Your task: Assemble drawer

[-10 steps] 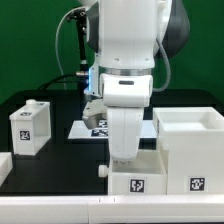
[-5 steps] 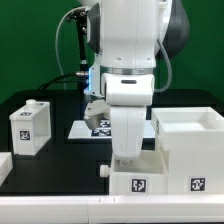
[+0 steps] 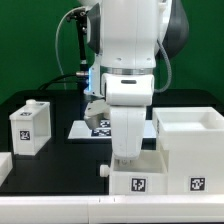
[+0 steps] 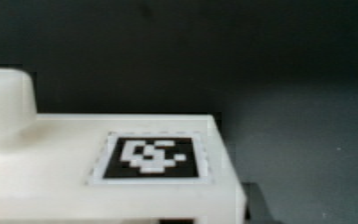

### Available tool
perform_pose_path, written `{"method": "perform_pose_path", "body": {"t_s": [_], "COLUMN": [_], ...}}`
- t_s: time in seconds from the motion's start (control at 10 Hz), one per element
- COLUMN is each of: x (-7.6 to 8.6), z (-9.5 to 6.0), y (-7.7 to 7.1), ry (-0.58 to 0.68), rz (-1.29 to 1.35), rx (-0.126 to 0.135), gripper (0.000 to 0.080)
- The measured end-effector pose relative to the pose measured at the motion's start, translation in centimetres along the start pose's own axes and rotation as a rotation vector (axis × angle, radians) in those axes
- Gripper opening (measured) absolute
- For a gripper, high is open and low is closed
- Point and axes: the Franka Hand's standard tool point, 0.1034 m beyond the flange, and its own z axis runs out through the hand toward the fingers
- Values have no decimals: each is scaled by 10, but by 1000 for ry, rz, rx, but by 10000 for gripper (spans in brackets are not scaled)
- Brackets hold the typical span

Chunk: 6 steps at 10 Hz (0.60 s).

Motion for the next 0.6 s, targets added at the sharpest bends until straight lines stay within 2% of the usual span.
{"method": "perform_pose_path", "body": {"t_s": [0.2, 0.6], "x": [-2, -6], "z": [-1, 0], "y": [1, 1], "ry": [-10, -8], "rz": [-15, -27], "rx": [14, 7], "gripper": [38, 38]}}
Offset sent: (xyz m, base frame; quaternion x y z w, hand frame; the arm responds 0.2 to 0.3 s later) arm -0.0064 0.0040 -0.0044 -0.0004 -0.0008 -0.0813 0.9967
